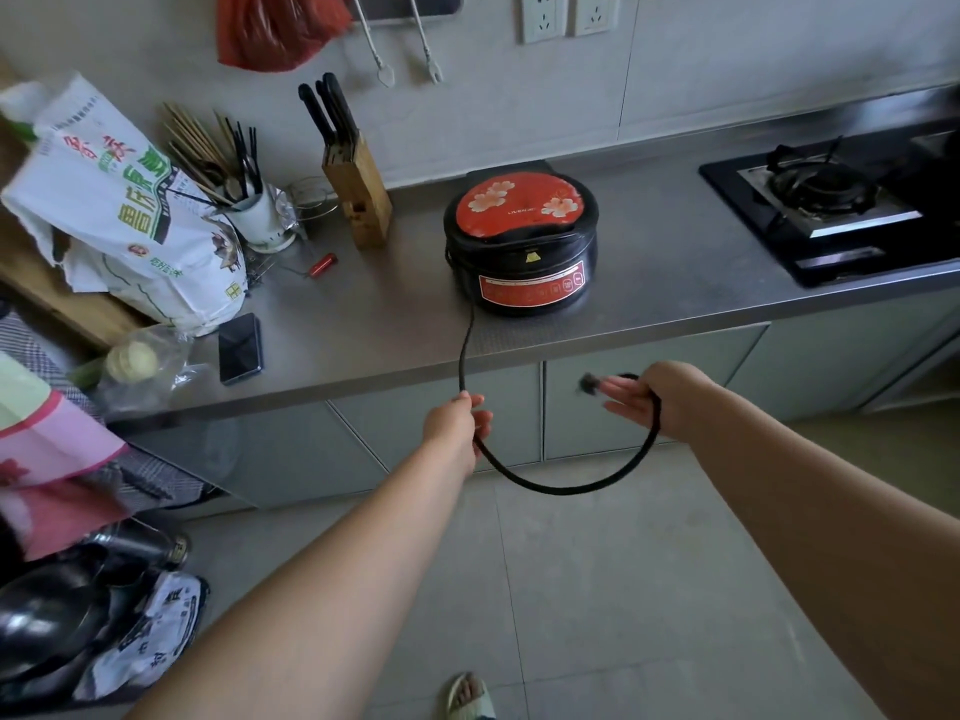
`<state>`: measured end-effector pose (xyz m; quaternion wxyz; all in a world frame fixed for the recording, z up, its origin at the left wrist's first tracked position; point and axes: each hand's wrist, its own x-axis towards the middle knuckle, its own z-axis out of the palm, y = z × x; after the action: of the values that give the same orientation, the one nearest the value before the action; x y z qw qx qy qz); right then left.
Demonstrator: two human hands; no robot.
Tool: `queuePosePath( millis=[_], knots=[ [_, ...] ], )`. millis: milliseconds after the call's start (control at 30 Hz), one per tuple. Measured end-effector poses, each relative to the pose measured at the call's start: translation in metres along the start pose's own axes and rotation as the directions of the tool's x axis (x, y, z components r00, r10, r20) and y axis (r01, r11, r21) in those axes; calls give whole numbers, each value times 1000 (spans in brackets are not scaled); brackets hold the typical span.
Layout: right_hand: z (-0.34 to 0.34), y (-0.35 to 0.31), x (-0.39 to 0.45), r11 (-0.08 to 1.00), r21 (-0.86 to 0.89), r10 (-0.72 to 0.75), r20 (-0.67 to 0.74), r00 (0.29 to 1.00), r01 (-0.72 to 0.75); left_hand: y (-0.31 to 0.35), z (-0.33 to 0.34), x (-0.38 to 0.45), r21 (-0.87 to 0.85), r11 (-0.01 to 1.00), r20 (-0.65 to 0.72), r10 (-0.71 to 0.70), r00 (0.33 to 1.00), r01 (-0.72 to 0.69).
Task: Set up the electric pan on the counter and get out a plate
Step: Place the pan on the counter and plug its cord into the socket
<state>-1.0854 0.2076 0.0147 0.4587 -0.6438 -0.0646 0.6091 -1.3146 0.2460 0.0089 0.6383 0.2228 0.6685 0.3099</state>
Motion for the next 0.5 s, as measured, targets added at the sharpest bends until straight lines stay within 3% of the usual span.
queuePosePath(
  millis=[67,233,400,500],
  knots=[
    [19,-9,-11,994,106,-12,63,998,5,13,4,-1,-49,998,54,30,998,-27],
    [73,-25,-33,982,-157,-71,211,975,106,35,15,-10,73,988,142,123,982,-135],
    [111,-37,-32,959,-219,-145,171,975,181,48,29,-18,146,966,227,179,957,-215],
    [128,-45,-26,977,-148,-134,148,980,156,50,39,-20,212,916,335,258,906,-340]
  ],
)
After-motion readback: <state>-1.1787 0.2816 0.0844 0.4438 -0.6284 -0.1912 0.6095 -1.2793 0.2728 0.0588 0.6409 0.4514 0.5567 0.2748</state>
